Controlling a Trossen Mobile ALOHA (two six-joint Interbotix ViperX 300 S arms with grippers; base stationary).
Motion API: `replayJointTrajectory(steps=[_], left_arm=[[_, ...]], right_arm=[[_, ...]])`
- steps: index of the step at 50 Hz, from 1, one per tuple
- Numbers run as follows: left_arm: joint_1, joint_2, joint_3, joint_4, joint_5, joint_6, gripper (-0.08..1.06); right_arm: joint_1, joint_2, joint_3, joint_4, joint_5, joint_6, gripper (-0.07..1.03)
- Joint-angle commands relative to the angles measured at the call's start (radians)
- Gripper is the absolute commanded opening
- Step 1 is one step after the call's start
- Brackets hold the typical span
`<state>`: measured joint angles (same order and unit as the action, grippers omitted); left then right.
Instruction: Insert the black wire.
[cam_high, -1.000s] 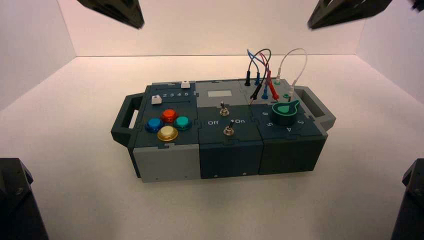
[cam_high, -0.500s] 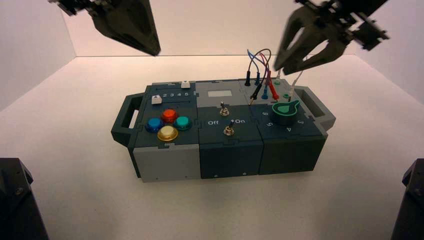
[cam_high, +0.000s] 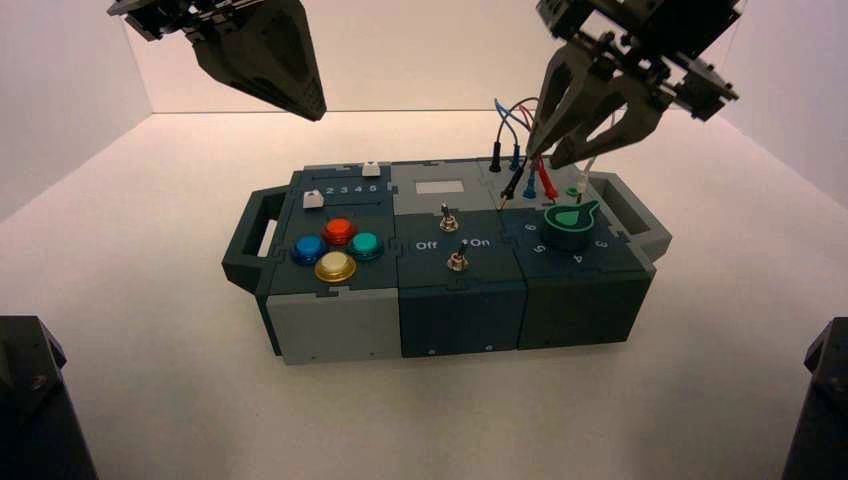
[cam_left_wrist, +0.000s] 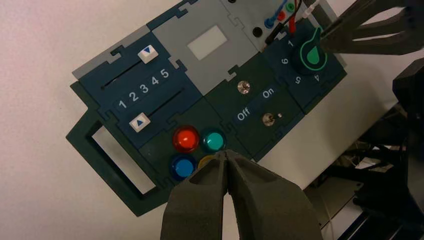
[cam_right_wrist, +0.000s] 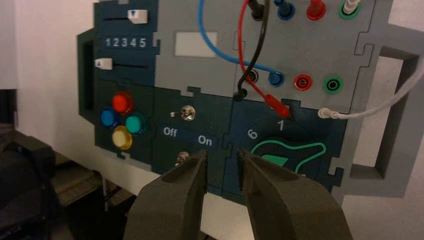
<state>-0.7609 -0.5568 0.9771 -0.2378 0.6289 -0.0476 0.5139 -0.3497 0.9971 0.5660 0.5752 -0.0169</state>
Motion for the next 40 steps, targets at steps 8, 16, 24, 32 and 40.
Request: replayJointTrajectory(steps=[8, 16, 24, 32, 40], left_arm=[[-0.002, -0.008, -0.011, -0.003, -0.009, -0.002, -0.03], [-0.002, -0.009, -0.005, -0.003, -0.009, -0.002, -0.03], [-0.002, -0.011, -0.003, -0.003, -0.009, -0.002, -0.03], [-0.002, -0.011, -0.005, -0.003, -0.011, -0.002, -0.03], [-0.002, -0.011, -0.008, 0.000, -0.011, 0.002, -0.03]], right_arm=[[0.003, 0.069, -0.043, 0.006, -0.051, -0.002, 0.34], [0.003, 0.080, -0.060, 0.008, -0.055, -0.002, 0.34], [0.003, 0.100, -0.081, 0.008, -0.055, 0.000, 0.34], [0.003, 0.138, -0.097, 0.008, -0.055, 0.002, 0.34], [0.002, 0.176, -0.110, 0.008, -0.060, 0.002, 0.34]])
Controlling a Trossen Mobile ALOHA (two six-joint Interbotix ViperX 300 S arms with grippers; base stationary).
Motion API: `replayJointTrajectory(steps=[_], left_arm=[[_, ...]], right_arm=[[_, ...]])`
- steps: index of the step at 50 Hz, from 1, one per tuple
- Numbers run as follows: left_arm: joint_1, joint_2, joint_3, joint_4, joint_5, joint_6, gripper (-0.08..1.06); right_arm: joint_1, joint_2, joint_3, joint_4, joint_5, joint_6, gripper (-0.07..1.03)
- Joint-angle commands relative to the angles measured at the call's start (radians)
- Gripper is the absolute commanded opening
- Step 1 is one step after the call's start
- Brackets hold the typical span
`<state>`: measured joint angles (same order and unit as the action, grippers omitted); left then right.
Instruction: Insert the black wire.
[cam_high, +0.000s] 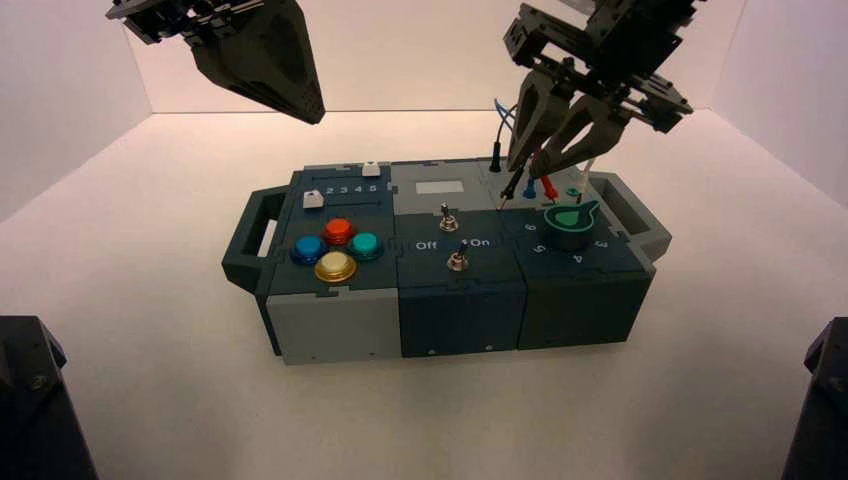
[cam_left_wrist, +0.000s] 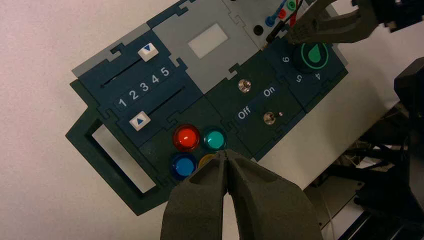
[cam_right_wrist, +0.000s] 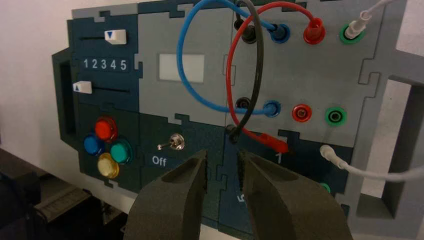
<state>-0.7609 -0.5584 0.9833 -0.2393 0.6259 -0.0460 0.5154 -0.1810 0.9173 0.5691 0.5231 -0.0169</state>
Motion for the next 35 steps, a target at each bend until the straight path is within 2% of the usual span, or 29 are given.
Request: replayJointTrajectory(steps=[1, 35], left_arm=[[-0.002, -0.009, -0.014, 0.000, -0.008, 0.000, -0.03], [-0.002, -0.011, -0.020, 0.003, 0.008, 0.006, -0.03]], right_arm=[[0.002, 0.008, -0.031, 0.005, -0.011, 0.002, 0.34], [-0.005, 0.074, -0.063, 0.005, -0.035, 0.008, 0.34]])
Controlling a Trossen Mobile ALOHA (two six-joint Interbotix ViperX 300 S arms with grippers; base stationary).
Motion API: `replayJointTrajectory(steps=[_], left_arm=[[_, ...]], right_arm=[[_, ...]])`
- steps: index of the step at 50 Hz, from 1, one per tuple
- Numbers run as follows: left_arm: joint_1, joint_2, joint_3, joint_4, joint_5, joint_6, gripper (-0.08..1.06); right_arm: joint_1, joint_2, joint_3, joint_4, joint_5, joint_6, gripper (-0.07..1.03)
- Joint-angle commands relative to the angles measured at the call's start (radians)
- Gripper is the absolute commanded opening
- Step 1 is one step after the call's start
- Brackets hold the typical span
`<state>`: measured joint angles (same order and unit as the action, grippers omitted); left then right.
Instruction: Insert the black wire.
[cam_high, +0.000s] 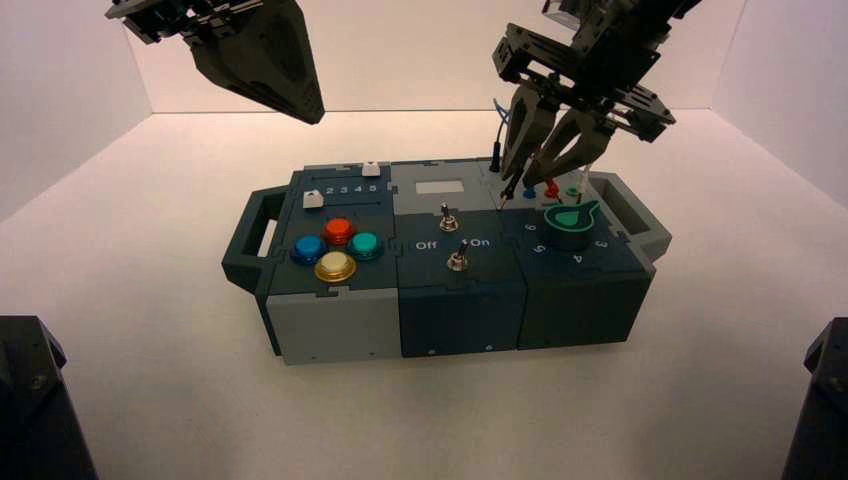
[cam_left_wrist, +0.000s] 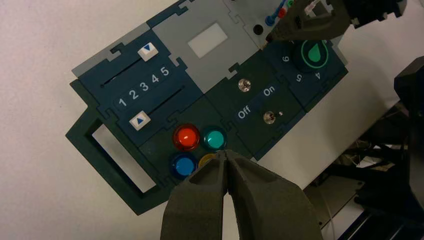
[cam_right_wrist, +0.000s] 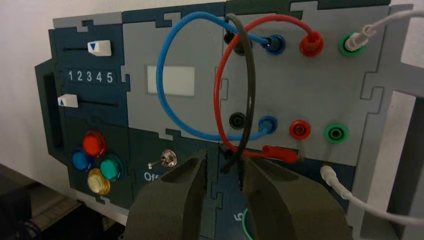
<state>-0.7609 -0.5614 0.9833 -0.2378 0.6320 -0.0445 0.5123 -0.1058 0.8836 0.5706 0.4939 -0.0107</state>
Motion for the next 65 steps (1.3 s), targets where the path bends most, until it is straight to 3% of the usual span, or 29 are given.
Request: replayJointTrajectory(steps=[1, 65], left_arm=[[-0.002, -0.008, -0.020, 0.002, 0.003, 0.006, -0.03], [-0.002, -0.044, -0.026, 0.003, 0.021, 0.006, -0.03]], right_arm=[[-0.002, -0.002, -0.029, 0.003, -0.005, 0.002, 0.34], [-0.006, 0.054, -0.057, -0.005, -0.018, 0.002, 0.32]])
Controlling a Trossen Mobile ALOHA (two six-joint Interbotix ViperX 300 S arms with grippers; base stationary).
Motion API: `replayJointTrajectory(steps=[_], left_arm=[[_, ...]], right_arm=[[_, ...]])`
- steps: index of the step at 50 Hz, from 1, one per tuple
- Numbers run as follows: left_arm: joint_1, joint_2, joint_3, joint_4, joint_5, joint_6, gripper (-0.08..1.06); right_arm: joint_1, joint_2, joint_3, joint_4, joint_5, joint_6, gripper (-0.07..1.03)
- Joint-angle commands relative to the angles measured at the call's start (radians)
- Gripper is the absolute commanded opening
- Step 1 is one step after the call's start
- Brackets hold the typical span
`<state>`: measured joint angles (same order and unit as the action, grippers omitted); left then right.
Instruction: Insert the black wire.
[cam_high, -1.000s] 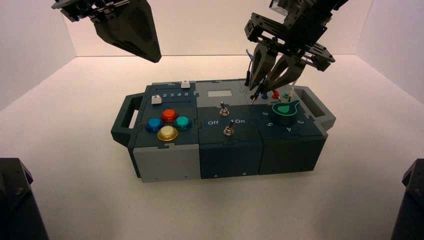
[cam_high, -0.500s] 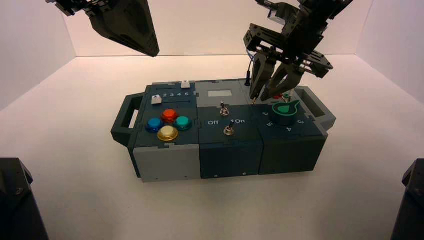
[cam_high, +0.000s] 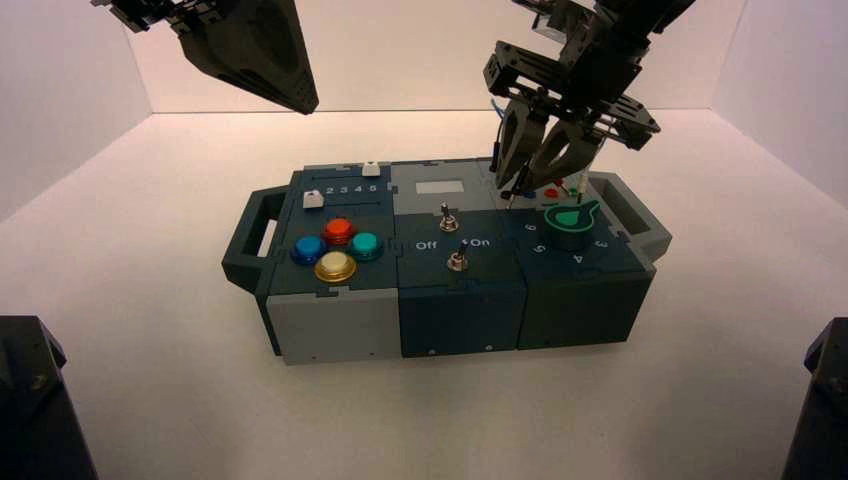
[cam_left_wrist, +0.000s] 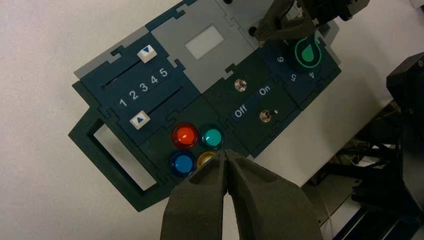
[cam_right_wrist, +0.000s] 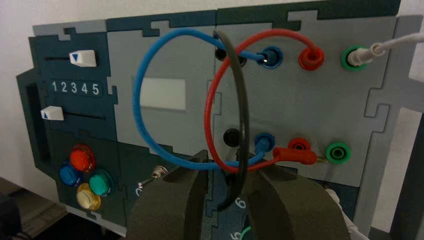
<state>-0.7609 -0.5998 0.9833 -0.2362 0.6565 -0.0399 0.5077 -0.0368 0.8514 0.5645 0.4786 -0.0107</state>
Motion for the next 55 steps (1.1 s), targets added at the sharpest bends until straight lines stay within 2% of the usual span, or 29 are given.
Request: replayJointTrajectory(steps=[1, 19, 33, 36, 39, 46, 55], left_arm=[[-0.002, -0.006, -0.026, 0.002, -0.002, 0.002, -0.03], [-0.002, -0.006, -0.029, 0.002, 0.000, 0.002, -0.03], [-0.002, -0.008, -0.031, 0.005, 0.002, 0.002, -0.03], [-0.002, -0.008, -0.031, 0.006, 0.000, 0.002, -0.03], [-0.002, -0.008, -0.032, 0.006, 0.000, 0.002, -0.03], [-0.002, -0.008, -0.034, 0.008, 0.000, 0.002, -0.03], [-0.002, -0.003, -0.038, 0.009, 0.000, 0.002, -0.03]], right_arm=[[-0.002, -0.015, -0.025, 0.002, -0.003, 0.002, 0.32], [-0.002, -0.015, -0.025, -0.003, 0.006, 0.002, 0.31], [-0.002, -0.014, -0.026, -0.006, 0.009, 0.002, 0.26], [-0.002, -0.014, -0.026, -0.006, 0.009, 0.002, 0.22], [-0.002, -0.011, -0.026, -0.009, 0.006, 0.002, 0.12], [-0.002, -0.009, -0.026, -0.014, 0.002, 0.002, -0.02], [-0.002, -0.025, -0.028, -0.034, -0.005, 0.002, -0.02]])
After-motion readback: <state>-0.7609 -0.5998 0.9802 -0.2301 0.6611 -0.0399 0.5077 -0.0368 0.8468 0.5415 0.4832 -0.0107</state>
